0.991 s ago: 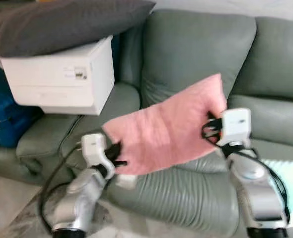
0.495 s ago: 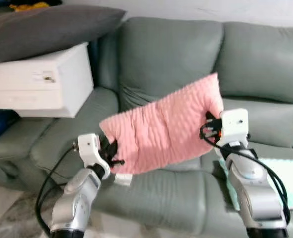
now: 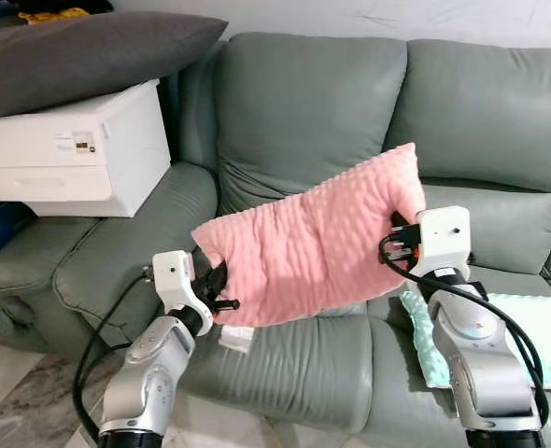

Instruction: Move the pillow to the sofa

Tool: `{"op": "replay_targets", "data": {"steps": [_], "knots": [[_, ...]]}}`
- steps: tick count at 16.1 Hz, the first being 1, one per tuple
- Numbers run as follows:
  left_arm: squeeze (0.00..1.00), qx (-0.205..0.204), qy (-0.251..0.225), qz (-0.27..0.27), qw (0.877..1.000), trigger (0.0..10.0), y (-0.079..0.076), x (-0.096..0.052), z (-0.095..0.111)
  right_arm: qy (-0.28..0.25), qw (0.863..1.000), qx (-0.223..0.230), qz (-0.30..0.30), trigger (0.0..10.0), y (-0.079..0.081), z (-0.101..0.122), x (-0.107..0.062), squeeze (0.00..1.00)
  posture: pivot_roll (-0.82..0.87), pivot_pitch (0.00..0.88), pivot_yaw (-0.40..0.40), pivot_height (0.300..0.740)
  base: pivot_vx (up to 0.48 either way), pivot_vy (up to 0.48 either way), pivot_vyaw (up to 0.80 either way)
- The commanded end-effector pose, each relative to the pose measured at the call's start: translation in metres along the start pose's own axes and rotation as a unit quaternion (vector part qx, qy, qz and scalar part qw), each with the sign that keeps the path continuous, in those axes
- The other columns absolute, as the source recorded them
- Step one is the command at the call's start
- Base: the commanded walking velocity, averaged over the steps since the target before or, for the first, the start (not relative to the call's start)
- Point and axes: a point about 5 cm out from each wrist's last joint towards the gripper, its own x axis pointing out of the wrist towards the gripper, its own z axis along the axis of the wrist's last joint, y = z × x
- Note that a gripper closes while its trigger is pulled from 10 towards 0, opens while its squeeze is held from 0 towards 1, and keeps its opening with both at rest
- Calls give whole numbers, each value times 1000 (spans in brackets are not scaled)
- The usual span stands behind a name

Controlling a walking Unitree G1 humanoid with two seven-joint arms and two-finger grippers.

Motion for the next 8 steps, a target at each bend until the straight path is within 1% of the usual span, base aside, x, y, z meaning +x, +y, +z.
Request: {"op": "replay_targets", "data": {"steps": [1, 2, 5, 7, 8], "knots": [[0, 12, -15, -14, 1000, 10000, -5, 4, 9, -13, 1000, -1, -5, 10000, -2, 7, 2, 0, -90, 0, 18, 740, 0, 0, -725], [0, 13, -16, -13, 1000, 10000, -4, 5, 10, -13, 1000, -1, -5, 10000, -2, 7, 2, 0, -90, 0, 18, 740, 0, 0, -725], [0, 39, -27, -1, 999, 10000, 9, 15, 25, -12, 1000, 2, -4, 10000, 1, 7, 1, 0, -92, 0, 18, 740, 0, 0, -800], [0, 44, -32, 3, 999, 10000, 13, 19, 32, -11, 1000, 3, -3, 10000, 2, 6, 0, 0, -93, 0, 22, 740, 0, 0, -788], [0, 47, -38, 6, 998, 10000, 15, 22, 38, -10, 1000, 3, -3, 10000, 2, 5, -1, 0, -95, 0, 25, 740, 0, 0, -788]]}}
